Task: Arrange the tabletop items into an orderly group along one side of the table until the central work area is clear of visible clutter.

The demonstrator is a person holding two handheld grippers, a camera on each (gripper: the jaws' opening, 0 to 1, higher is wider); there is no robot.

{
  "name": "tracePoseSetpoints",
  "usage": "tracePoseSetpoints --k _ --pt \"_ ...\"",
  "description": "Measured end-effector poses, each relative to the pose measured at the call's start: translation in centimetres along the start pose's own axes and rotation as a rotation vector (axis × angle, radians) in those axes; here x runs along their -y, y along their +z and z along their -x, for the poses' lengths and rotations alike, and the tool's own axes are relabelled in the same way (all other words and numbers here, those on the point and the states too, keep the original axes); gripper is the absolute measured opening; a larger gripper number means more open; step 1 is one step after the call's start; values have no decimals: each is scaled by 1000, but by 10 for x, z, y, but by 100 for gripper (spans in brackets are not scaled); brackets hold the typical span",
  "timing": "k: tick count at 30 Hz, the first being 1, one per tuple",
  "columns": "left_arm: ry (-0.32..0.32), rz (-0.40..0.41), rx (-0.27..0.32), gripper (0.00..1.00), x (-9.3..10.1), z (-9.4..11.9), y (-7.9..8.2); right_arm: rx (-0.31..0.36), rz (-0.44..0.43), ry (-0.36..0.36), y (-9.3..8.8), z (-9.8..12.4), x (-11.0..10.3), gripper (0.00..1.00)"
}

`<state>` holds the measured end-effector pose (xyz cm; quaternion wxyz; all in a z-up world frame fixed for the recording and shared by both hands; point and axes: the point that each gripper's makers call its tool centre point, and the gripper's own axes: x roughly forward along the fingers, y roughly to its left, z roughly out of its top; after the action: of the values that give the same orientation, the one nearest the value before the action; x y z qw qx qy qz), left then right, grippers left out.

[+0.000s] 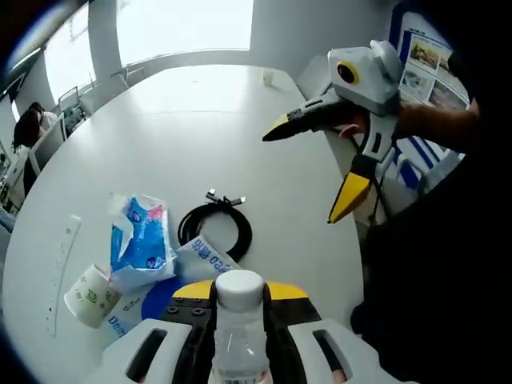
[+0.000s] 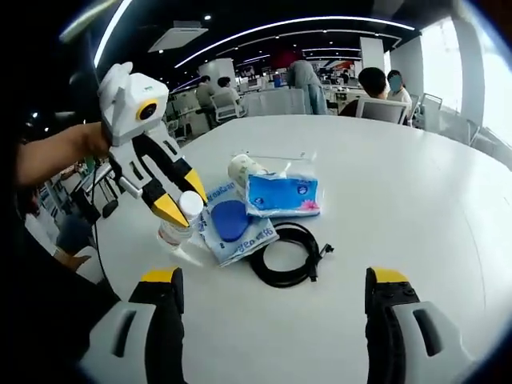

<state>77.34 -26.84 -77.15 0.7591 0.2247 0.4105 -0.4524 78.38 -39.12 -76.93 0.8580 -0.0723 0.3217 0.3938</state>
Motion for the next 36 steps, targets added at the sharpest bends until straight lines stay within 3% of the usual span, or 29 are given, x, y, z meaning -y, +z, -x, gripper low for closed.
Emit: tracePoseSetpoints --k 20,30,36 --pt "100 60 61 19 -9 76 -30 0 50 48 11 -10 -18 94" --pt "137 107 95 19 -6 100 -55 -8 65 57 11 -12 -26 94" --pt "135 78 106 19 1 106 -64 -16 77 62 11 -14 -30 94"
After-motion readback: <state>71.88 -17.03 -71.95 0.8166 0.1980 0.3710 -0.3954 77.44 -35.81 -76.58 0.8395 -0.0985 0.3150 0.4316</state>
